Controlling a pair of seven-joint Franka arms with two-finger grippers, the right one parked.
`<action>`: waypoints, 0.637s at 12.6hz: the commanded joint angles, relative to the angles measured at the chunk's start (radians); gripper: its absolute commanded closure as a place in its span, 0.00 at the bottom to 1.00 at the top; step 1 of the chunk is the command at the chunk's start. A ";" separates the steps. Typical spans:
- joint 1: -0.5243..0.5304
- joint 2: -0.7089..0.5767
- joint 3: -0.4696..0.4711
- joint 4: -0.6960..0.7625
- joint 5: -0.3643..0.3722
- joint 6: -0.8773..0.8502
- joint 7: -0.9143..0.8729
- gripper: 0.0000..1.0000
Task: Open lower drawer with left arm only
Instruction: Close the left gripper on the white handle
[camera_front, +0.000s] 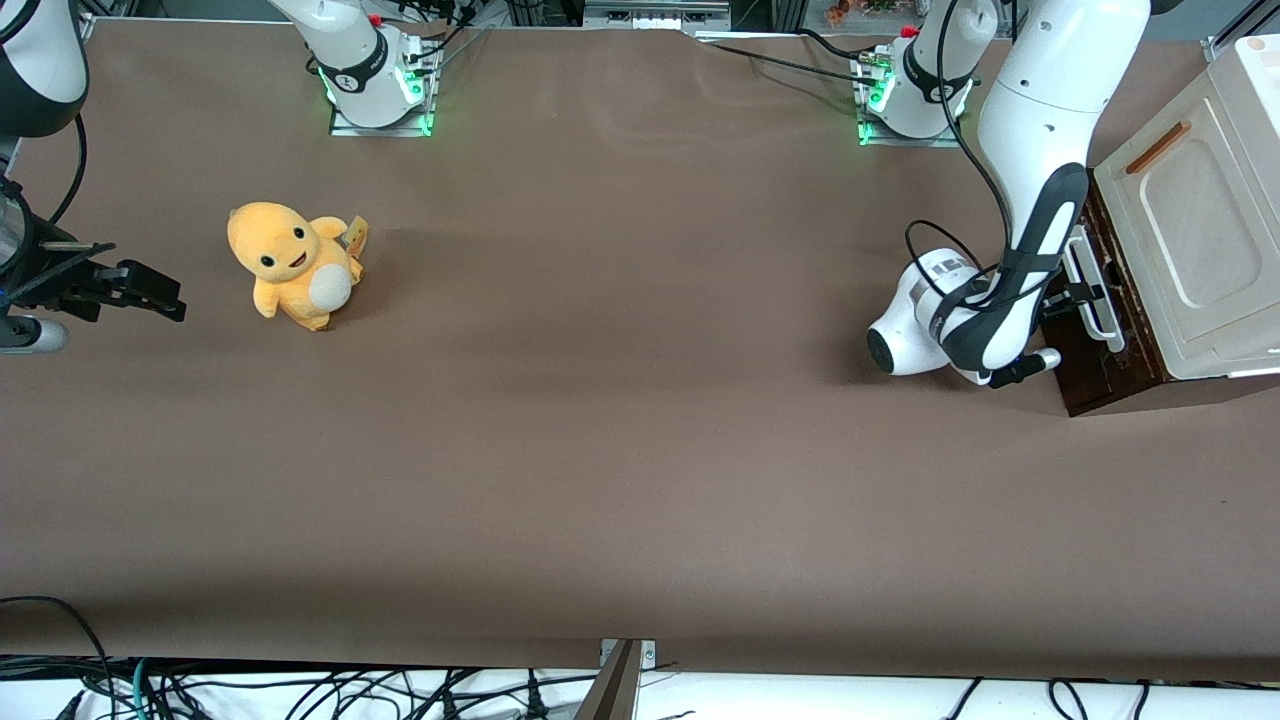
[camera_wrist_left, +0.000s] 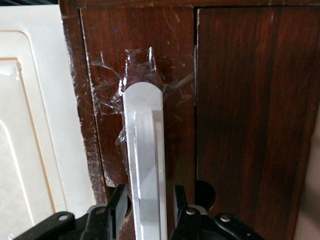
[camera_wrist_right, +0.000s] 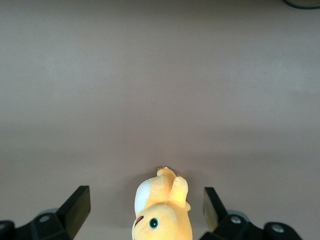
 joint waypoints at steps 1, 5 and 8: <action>0.005 0.004 -0.005 -0.008 0.039 -0.006 -0.012 0.66; 0.005 -0.001 -0.005 -0.006 0.039 -0.007 0.000 0.72; 0.005 -0.004 -0.005 -0.006 0.039 -0.009 0.006 0.77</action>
